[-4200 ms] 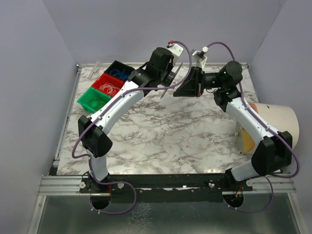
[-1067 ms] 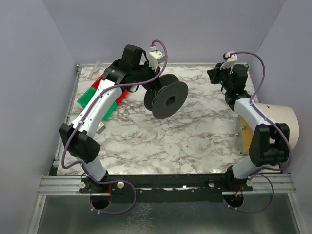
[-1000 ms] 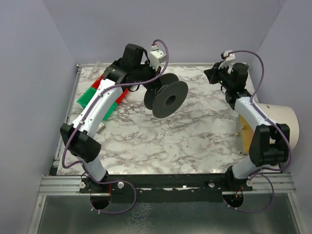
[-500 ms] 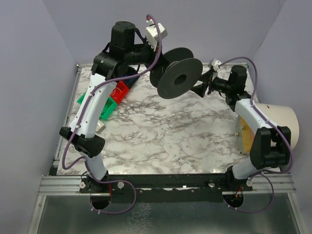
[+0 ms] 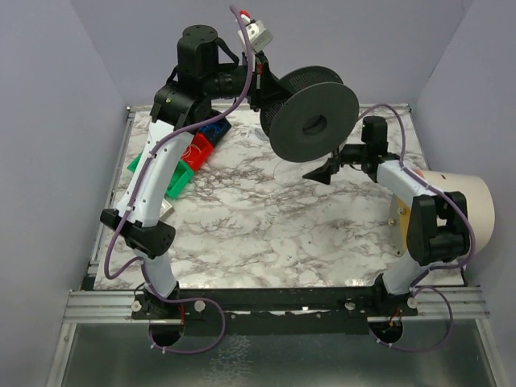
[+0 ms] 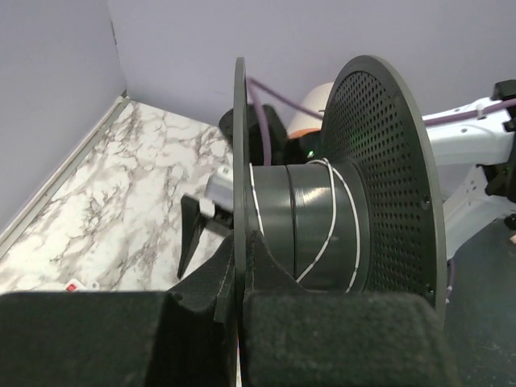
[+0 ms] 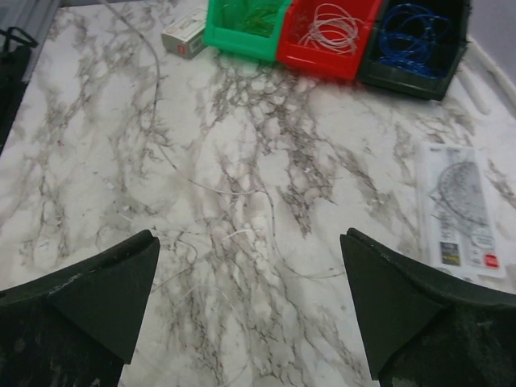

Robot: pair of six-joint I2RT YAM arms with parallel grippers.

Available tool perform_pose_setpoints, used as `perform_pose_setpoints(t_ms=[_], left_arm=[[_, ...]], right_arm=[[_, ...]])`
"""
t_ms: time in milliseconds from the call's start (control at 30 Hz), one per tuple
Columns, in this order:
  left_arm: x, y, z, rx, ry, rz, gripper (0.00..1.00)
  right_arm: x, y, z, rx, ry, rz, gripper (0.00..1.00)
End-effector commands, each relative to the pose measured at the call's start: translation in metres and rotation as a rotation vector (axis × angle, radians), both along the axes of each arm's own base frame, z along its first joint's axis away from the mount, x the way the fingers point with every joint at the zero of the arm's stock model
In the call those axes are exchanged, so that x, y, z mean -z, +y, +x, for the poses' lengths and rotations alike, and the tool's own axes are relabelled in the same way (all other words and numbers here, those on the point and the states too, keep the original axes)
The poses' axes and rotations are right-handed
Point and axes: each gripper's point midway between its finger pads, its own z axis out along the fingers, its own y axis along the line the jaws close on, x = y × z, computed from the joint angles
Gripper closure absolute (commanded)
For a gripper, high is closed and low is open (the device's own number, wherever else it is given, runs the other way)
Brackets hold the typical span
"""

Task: Wrap the cables
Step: Wrap the cable around the cable reel.

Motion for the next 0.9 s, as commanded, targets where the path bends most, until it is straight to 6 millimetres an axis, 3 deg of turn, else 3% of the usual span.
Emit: perform_pose_setpoints(t_ms=[0, 133, 400, 667, 867], left_arm=[[-0.027, -0.003, -0.012, 0.060, -0.034, -0.079, 1.00], [-0.025, -0.004, -0.012, 0.066, -0.023, -0.081, 1.00], [-0.022, -0.004, -0.014, 0.073, -0.010, -0.081, 1.00], [-0.024, -0.004, -0.015, 0.079, -0.009, -0.086, 1.00], [-0.023, -0.005, -0.015, 0.079, -0.005, -0.087, 1.00]], right_arm=[[0.019, 0.036, -0.031, -0.174, 0.052, 0.004, 0.00], [0.024, 0.063, -0.038, -0.225, 0.081, 0.016, 0.00], [0.037, 0.095, -0.047, -0.280, 0.128, 0.023, 0.00], [0.063, 0.118, -0.062, -0.317, 0.197, 0.001, 0.00], [0.067, 0.128, -0.065, -0.291, 0.276, 0.048, 0.05]])
